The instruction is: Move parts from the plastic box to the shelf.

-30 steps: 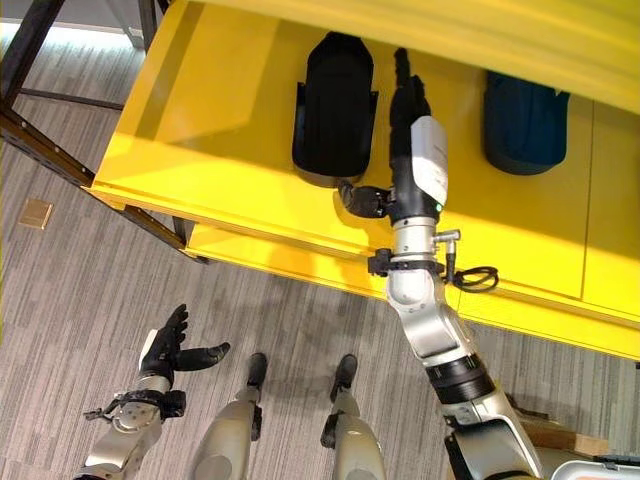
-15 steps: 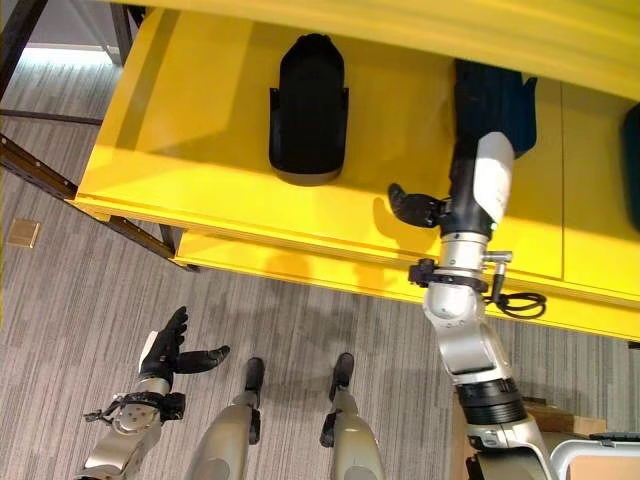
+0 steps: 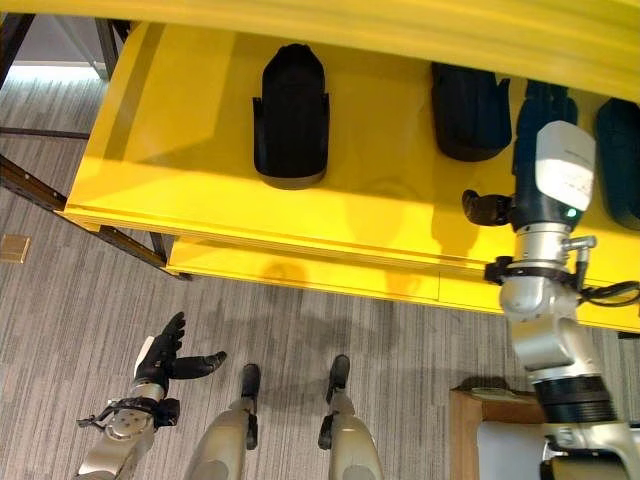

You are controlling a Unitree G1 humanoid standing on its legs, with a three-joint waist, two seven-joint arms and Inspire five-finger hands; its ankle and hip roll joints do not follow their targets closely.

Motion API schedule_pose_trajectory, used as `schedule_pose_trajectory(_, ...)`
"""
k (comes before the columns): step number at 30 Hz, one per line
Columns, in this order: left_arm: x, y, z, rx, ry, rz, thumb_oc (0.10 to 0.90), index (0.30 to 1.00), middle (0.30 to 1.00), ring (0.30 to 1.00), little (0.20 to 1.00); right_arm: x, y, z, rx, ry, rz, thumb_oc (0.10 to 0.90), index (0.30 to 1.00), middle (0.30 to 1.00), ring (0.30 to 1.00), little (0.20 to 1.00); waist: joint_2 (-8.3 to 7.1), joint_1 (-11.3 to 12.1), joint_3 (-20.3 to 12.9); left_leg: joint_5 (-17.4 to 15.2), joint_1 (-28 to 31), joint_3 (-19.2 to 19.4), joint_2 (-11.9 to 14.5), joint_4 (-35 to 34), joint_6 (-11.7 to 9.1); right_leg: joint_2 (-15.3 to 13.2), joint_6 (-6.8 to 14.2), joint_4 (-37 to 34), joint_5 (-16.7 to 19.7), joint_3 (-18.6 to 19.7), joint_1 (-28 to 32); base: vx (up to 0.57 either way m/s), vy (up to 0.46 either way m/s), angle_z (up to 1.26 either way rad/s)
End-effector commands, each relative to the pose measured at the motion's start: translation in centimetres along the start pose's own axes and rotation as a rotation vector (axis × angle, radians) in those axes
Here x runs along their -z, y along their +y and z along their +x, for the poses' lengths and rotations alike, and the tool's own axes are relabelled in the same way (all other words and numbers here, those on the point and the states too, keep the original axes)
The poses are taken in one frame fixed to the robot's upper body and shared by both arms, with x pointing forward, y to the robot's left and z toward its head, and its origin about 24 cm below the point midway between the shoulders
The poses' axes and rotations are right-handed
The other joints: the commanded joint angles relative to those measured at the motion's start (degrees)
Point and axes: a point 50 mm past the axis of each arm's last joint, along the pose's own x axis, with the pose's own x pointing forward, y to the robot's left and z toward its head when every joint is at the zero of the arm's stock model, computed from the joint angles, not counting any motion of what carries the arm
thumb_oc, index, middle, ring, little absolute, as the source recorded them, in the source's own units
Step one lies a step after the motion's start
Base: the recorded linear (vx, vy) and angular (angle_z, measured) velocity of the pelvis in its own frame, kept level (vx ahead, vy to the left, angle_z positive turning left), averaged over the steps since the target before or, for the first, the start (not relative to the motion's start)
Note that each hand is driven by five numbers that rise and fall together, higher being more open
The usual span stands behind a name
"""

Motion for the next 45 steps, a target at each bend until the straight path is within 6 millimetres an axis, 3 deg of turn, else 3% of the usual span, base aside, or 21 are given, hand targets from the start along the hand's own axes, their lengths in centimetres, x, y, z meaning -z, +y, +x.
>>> schedule_pose_trajectory(1,-1.0,1.7,-0.6,-0.011,-0.096,0.039,0.900,1.000,1.000,1.000,1.000,-2.4,-4.3,3.4,0.147,-0.125,-0.037,0.900,1.000,1.000,1.000,1.000,-0.29,0.22,-5.45,4.45,-2.06,-0.34,2.97,-2.84,-1.15,-3.27,4.86,8.90,-11.41,-1.64,4.82,0.00,0.000,0.00)
schedule_pose_trajectory(12,-1.0,1.9,-0.6,0.000,-0.098,0.035,0.900,1.000,1.000,1.000,1.000,-2.5,-6.5,6.3,0.090,-0.150,-0.181,0.900,1.000,1.000,1.000,1.000,0.45,0.69,-4.97,5.05,-2.01,-0.05,3.57,-3.46,-1.57,-2.89,4.48,9.12,-11.68,-1.63,4.26,0.00,0.000,0.00)
schedule_pose_trajectory(23,-1.5,1.9,-0.4,0.005,-0.116,0.030,0.900,1.000,1.000,1.000,1.000,-4.7,-8.3,9.0,0.099,-0.204,-0.270,0.900,1.000,1.000,1.000,1.000,1.57,1.06,-4.11,5.59,-3.03,0.01,4.00,-3.36,-1.70,-2.50,3.83,10.37,-12.17,-1.17,2.34,0.00,-0.007,-0.01)
schedule_pose_trajectory(45,-1.7,1.8,-0.6,0.012,-0.138,0.005,0.900,1.000,1.000,1.000,1.000,-3.8,-8.1,11.8,0.018,-0.079,-0.325,0.900,1.000,1.000,1.000,1.000,4.58,2.36,-1.97,8.51,-4.64,0.03,3.20,-7.11,-2.32,-2.71,3.41,12.36,-12.60,-1.54,-1.61,0.00,-0.001,0.00)
